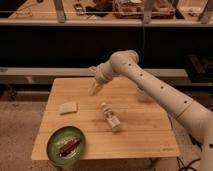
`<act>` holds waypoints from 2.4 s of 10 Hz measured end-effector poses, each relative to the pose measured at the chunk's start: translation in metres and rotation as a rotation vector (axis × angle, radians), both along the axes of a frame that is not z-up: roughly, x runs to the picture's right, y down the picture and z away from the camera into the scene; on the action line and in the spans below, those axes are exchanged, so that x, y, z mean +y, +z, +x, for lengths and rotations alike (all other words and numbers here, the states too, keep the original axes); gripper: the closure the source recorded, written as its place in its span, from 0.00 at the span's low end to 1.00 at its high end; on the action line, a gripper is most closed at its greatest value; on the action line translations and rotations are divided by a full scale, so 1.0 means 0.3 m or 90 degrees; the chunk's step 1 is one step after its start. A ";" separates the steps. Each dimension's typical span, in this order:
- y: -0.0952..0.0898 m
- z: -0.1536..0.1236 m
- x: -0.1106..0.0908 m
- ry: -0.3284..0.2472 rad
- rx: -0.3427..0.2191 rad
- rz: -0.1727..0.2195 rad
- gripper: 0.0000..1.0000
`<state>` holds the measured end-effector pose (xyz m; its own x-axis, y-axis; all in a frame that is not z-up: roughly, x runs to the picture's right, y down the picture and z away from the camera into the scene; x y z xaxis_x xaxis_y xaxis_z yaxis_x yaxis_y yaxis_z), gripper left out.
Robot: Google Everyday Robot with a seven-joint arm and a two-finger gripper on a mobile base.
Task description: Wipe the white sponge on the table
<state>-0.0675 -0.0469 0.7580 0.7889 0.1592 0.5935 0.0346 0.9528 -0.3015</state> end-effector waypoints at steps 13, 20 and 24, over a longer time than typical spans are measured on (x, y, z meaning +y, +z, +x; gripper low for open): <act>0.272 -0.475 0.306 -0.213 -0.037 -0.061 0.20; 0.414 -0.530 0.429 -0.208 0.006 -0.094 0.20; 0.456 -0.548 0.485 -0.211 0.017 -0.108 0.22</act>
